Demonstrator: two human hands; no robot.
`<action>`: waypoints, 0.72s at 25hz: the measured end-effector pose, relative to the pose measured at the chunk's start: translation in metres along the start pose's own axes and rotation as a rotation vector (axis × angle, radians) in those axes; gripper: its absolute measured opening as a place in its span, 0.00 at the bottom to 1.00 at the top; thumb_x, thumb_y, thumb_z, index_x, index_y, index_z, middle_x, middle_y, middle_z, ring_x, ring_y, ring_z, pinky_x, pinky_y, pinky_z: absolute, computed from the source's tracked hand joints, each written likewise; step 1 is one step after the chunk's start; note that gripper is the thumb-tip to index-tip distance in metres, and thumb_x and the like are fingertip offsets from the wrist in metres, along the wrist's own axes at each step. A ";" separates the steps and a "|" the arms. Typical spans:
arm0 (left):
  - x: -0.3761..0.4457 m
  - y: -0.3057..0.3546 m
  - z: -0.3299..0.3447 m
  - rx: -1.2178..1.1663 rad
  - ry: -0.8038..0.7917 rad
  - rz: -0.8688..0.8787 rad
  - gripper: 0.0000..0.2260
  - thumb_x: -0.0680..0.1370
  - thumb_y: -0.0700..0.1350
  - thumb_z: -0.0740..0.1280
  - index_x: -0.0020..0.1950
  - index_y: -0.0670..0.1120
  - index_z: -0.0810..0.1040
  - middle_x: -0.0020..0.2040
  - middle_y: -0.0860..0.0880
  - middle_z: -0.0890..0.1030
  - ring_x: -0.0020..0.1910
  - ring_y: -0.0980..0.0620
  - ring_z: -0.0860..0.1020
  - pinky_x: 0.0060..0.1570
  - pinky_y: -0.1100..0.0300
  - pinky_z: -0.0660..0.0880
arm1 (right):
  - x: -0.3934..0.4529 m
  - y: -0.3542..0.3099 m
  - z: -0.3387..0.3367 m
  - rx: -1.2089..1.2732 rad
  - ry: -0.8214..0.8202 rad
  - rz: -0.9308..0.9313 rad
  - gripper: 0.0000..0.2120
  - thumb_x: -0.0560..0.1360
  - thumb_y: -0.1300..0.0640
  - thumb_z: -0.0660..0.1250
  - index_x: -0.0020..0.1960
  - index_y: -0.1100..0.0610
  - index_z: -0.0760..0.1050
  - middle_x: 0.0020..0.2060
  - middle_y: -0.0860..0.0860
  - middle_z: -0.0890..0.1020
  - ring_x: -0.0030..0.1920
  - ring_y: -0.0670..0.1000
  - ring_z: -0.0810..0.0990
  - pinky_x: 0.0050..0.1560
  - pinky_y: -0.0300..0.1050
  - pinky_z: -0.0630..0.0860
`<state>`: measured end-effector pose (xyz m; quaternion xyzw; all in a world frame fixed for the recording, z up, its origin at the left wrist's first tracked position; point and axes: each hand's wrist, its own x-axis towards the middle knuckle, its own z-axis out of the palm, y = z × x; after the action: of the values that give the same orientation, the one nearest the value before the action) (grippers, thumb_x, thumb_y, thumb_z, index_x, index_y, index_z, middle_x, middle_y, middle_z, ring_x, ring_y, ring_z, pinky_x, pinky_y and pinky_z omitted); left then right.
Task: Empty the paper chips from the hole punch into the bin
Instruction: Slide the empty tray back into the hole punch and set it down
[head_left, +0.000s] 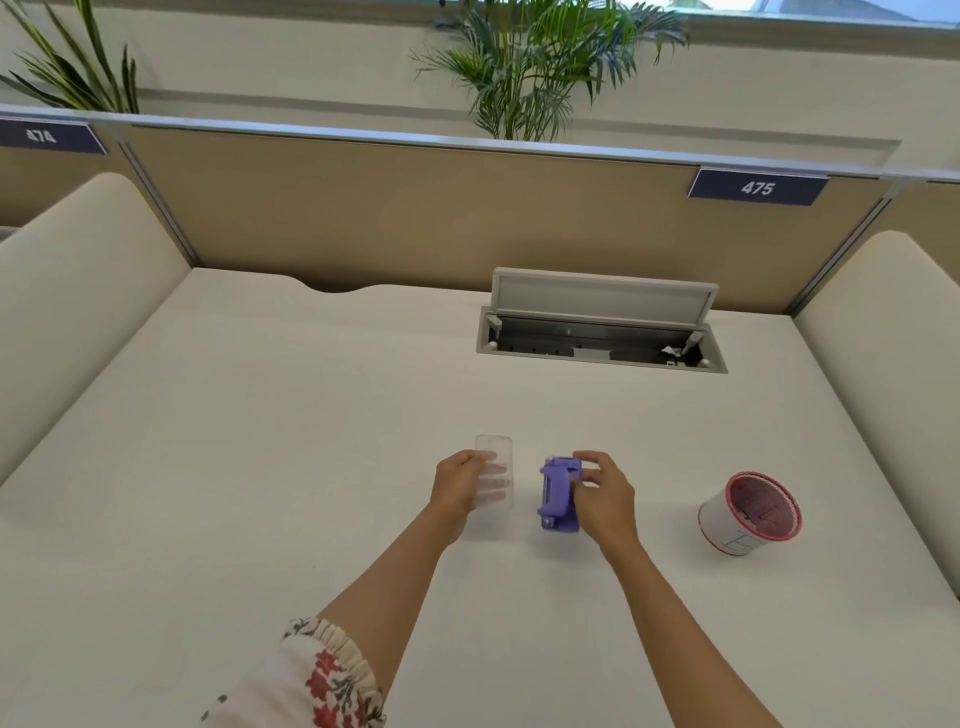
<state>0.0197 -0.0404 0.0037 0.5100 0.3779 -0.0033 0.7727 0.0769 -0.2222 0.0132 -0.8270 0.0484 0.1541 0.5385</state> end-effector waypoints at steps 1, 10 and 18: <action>-0.001 0.000 0.001 -0.015 -0.006 -0.014 0.09 0.81 0.37 0.60 0.54 0.40 0.79 0.49 0.40 0.83 0.44 0.44 0.83 0.48 0.49 0.82 | 0.000 -0.004 -0.001 0.108 0.003 0.004 0.15 0.76 0.66 0.64 0.60 0.54 0.76 0.50 0.54 0.84 0.42 0.47 0.82 0.35 0.37 0.76; -0.016 -0.001 0.018 0.039 -0.192 -0.061 0.13 0.79 0.45 0.64 0.57 0.43 0.84 0.51 0.42 0.86 0.47 0.43 0.83 0.53 0.43 0.81 | -0.010 -0.018 0.013 0.237 -0.116 -0.202 0.18 0.75 0.67 0.67 0.59 0.48 0.77 0.52 0.48 0.86 0.51 0.50 0.85 0.48 0.51 0.84; -0.027 -0.001 0.021 0.024 -0.202 -0.061 0.13 0.81 0.46 0.63 0.60 0.44 0.83 0.50 0.45 0.85 0.46 0.47 0.82 0.43 0.53 0.81 | -0.019 -0.012 0.014 0.201 -0.152 -0.256 0.16 0.76 0.68 0.67 0.60 0.54 0.76 0.52 0.47 0.85 0.46 0.43 0.85 0.42 0.41 0.83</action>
<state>0.0126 -0.0678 0.0231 0.5044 0.3135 -0.0827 0.8003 0.0592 -0.2059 0.0240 -0.7544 -0.0830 0.1405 0.6358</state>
